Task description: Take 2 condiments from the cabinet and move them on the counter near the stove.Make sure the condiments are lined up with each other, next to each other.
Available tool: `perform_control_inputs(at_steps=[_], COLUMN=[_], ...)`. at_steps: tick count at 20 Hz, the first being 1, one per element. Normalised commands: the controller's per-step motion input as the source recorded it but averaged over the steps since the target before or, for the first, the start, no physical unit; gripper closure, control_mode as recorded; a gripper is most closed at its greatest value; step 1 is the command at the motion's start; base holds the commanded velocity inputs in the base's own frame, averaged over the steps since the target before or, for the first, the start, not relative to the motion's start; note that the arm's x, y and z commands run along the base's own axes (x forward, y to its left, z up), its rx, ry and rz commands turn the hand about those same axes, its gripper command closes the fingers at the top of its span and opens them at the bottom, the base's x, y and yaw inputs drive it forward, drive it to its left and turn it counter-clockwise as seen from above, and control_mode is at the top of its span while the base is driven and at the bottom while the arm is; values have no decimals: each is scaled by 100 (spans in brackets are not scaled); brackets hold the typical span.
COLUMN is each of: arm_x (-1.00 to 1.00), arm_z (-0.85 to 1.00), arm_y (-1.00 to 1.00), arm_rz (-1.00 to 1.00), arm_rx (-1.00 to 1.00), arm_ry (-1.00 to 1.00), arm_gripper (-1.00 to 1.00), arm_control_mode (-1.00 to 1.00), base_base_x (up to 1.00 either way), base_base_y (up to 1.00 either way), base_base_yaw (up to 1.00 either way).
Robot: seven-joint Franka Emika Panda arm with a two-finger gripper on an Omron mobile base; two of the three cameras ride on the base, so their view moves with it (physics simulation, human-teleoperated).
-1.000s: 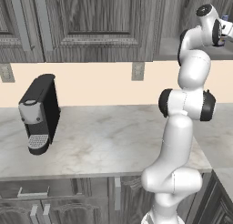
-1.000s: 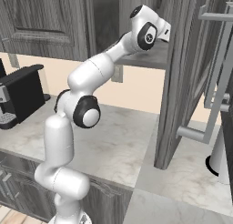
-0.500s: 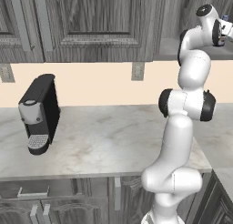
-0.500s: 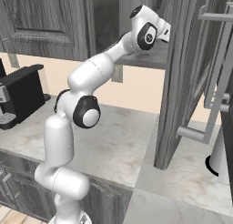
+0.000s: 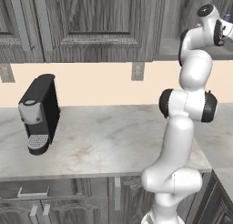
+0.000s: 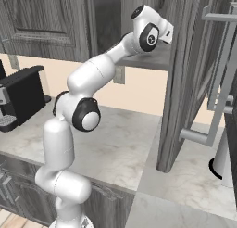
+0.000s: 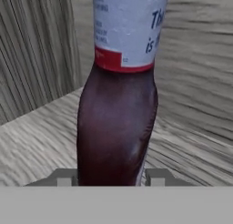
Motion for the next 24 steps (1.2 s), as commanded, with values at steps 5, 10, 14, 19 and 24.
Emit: perform_control_inputs(at_steps=[5,10,14,19,24], arm_x=[-38,-68,-81,-88,-95], arm_z=[-4,0,0,21,27], arm_y=[17,30,40,51,57], arm_rz=[0,0,2,7,12], arm_rx=[-4,-7,-12,-11,-11], arm_ry=[-20,-6,0,3,3], arm_gripper=[100,100,100,100,100], arm_control_mode=[-100,-100,-100,-100,-100], base_base_x=[0,0,0,0,0], base_base_y=[0,0,0,0,0], base_base_yaw=[0,0,0,0,0])
